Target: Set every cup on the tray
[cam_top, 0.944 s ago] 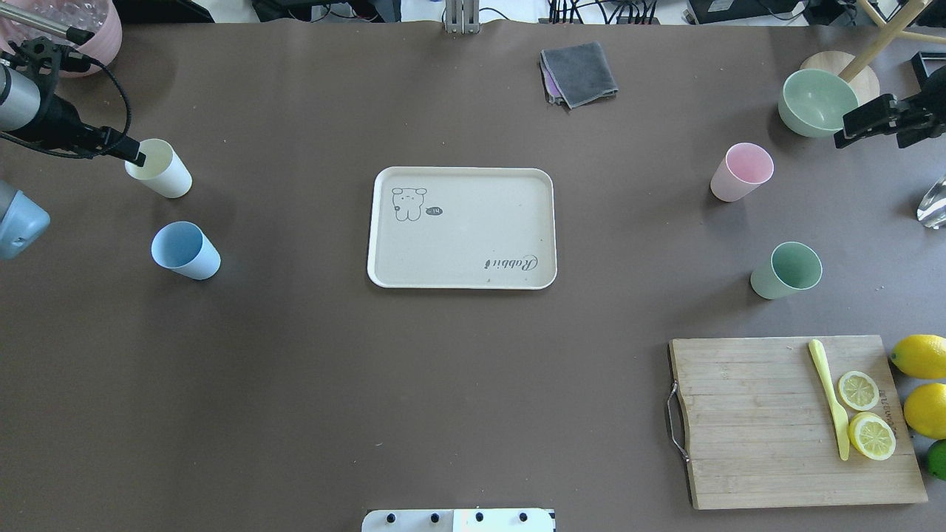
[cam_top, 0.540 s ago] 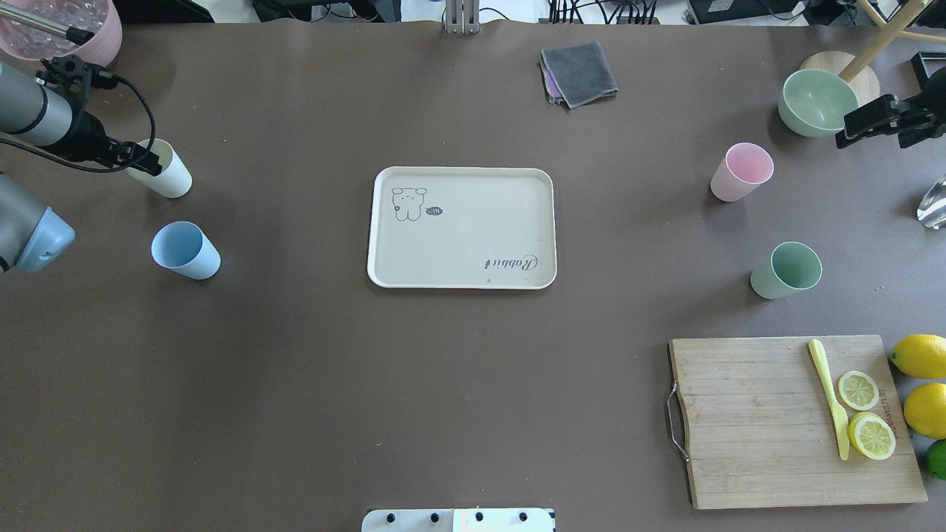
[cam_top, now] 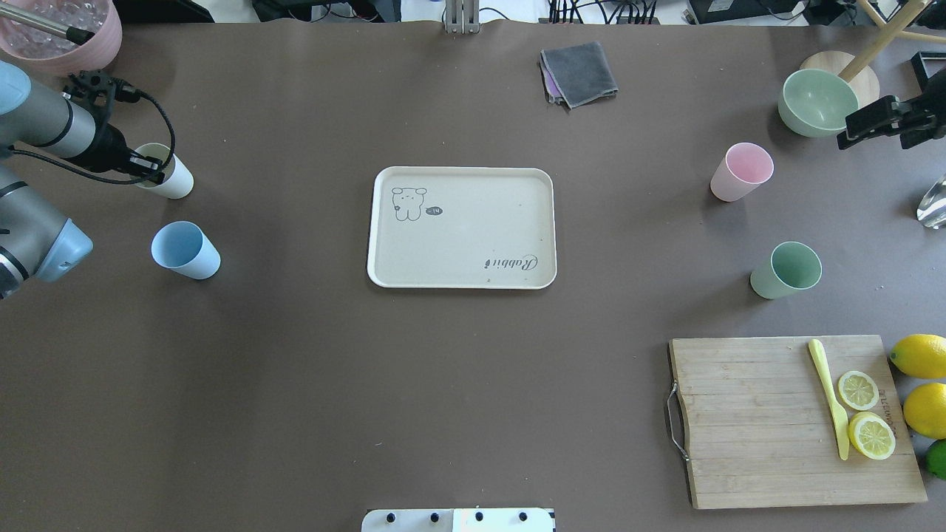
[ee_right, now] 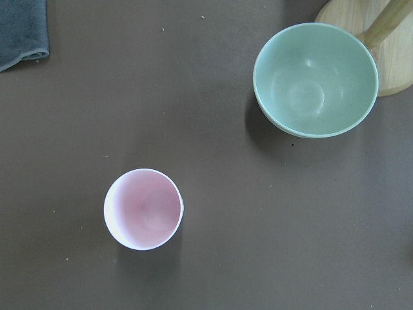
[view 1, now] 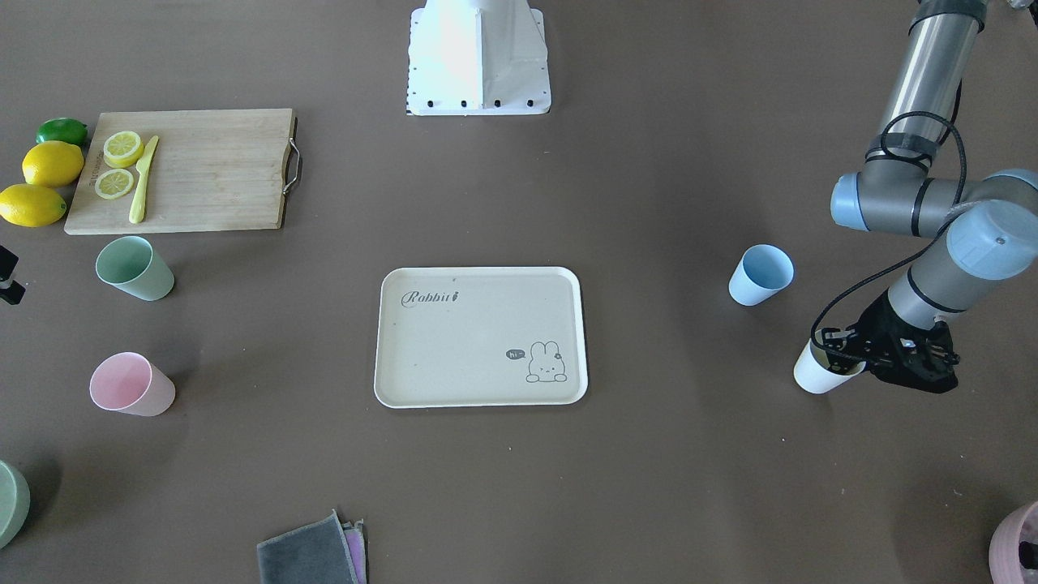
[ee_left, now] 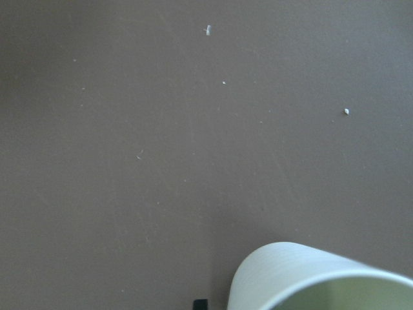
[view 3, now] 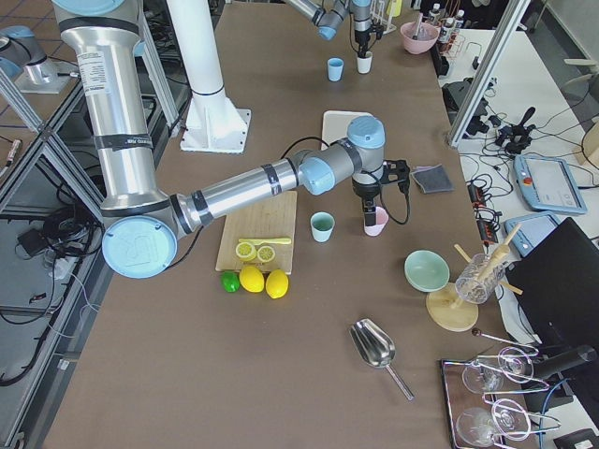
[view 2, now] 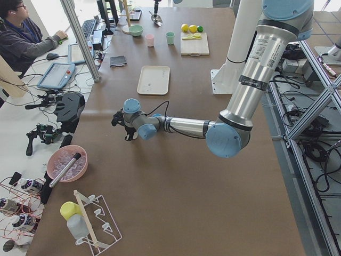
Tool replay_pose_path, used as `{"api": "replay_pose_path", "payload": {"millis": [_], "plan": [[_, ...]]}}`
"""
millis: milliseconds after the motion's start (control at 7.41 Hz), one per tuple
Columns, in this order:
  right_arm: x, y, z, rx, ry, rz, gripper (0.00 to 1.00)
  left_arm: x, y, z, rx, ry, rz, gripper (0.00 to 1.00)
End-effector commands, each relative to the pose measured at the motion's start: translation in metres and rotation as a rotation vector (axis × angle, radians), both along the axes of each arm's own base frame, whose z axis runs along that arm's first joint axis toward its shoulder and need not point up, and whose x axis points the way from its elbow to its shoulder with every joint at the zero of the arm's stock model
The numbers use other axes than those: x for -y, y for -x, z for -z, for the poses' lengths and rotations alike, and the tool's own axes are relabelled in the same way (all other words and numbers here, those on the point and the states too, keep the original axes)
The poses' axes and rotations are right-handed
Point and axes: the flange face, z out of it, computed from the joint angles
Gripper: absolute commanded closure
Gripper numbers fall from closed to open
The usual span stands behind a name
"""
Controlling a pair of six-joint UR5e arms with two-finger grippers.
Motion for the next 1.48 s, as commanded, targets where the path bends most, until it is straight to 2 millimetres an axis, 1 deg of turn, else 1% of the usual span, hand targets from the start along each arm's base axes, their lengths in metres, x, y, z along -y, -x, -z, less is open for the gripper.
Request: {"api": "replay_pose_path", "payload": {"millis": [0, 135, 270, 405, 540, 674, 809, 944, 1079, 1214, 1349], "plan": [[0.0, 0.0, 0.0, 0.0, 0.0, 0.0, 0.0, 0.01, -0.002, 0.033, -0.032, -0.01, 0.019, 1.0], [-0.001, 0.0, -0.002, -0.001, 0.002, 0.0, 0.0, 0.015, -0.006, 0.062, -0.058, -0.005, 0.042, 1.0], [-0.002, -0.001, -0.002, -0.003, 0.004, -0.001, 0.0, 0.016, -0.019, 0.111, -0.088, 0.036, 0.069, 1.0], [-0.003, -0.001, -0.004, -0.002, 0.007, 0.0, 0.0, -0.005, -0.055, 0.156, -0.127, 0.107, 0.065, 1.0], [-0.003, -0.001, -0.005, -0.004, 0.008, -0.001, 0.0, -0.017, -0.105, 0.209, -0.169, 0.159, 0.072, 1.0], [-0.003, -0.001, -0.006, -0.005, 0.009, -0.001, 0.0, -0.033, -0.16, 0.254, -0.197, 0.183, 0.077, 1.0], [-0.003, -0.001, -0.006, -0.005, 0.009, -0.001, 0.0, -0.037, -0.206, 0.292, -0.176, 0.203, 0.109, 1.0], [-0.003, -0.001, -0.007, -0.005, 0.011, -0.001, 0.0, -0.028, -0.229, 0.311, -0.147, 0.203, 0.124, 1.0], [-0.004, -0.001, -0.007, -0.006, 0.012, -0.001, 0.0, -0.023, -0.241, 0.302, -0.12, 0.206, 0.133, 1.0], [-0.005, -0.002, -0.009, -0.007, 0.015, -0.001, 0.0, -0.023, -0.247, 0.3, -0.108, 0.192, 0.144, 1.0], [-0.005, -0.002, -0.01, -0.007, 0.017, -0.001, 0.0, -0.03, -0.255, 0.299, -0.105, 0.19, 0.132, 1.0]]}}
